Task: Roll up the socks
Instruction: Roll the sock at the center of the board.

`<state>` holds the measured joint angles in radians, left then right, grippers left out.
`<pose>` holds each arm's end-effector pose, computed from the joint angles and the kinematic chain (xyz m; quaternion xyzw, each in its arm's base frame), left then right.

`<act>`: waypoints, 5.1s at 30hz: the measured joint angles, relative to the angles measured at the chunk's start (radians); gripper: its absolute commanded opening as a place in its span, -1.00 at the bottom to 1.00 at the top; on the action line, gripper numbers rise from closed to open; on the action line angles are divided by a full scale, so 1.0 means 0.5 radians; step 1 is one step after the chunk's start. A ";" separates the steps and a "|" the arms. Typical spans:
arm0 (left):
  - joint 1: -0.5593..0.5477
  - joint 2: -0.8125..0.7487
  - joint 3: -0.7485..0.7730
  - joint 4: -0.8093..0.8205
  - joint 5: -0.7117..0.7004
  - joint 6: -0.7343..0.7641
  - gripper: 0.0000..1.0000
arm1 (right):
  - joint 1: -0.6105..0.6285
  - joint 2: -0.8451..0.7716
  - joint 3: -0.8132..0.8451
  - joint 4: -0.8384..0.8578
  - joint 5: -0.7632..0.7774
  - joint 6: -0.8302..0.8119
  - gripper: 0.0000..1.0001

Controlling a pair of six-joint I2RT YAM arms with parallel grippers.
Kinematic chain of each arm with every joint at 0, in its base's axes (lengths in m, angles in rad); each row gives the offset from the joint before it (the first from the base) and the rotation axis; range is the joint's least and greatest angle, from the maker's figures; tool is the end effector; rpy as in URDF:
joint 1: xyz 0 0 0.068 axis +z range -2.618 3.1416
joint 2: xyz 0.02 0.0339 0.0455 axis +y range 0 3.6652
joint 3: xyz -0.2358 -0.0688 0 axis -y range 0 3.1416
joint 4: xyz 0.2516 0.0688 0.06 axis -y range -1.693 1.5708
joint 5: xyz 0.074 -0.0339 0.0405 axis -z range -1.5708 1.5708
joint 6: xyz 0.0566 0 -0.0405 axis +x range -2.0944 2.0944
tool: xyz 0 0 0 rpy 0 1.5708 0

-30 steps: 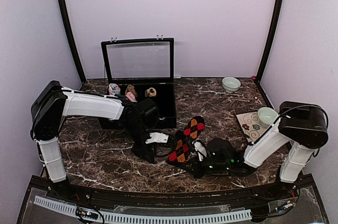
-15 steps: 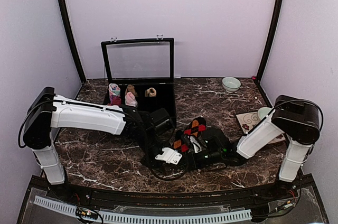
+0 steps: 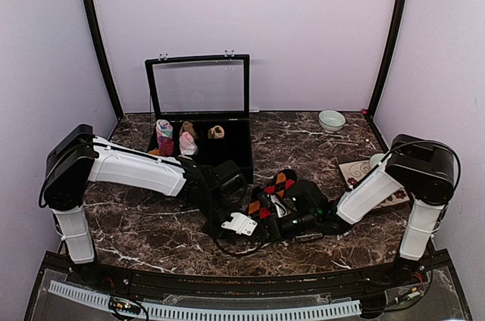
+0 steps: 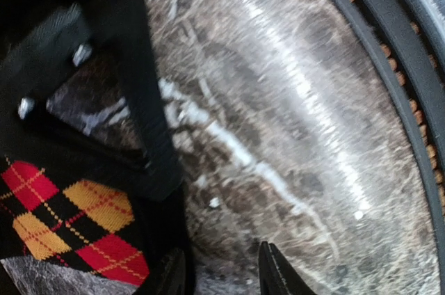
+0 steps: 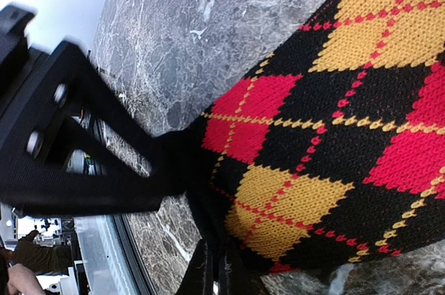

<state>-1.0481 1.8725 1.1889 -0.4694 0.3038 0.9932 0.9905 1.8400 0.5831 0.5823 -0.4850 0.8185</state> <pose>0.1725 -0.3334 0.1093 0.8407 0.4788 -0.1536 0.2009 0.1503 0.2774 0.0425 -0.1788 0.8627 0.4644 0.0898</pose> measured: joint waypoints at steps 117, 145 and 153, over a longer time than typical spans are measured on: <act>0.250 0.800 0.957 -1.123 0.803 0.089 -0.43 | 0.871 -0.119 -0.133 0.169 1.765 -2.029 -0.44; 0.412 0.626 0.719 -0.962 0.677 -0.109 -0.62 | 0.990 -0.538 -0.375 -0.125 1.981 -1.463 0.99; 0.417 0.654 0.751 -0.999 0.701 -0.109 -0.62 | 1.041 -0.772 -0.589 -0.062 2.320 -1.108 0.89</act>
<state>-0.8394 2.1994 1.5642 -0.9691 0.6544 0.9386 1.5112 1.4540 0.2886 0.5514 0.6750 0.2646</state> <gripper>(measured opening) 0.190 0.984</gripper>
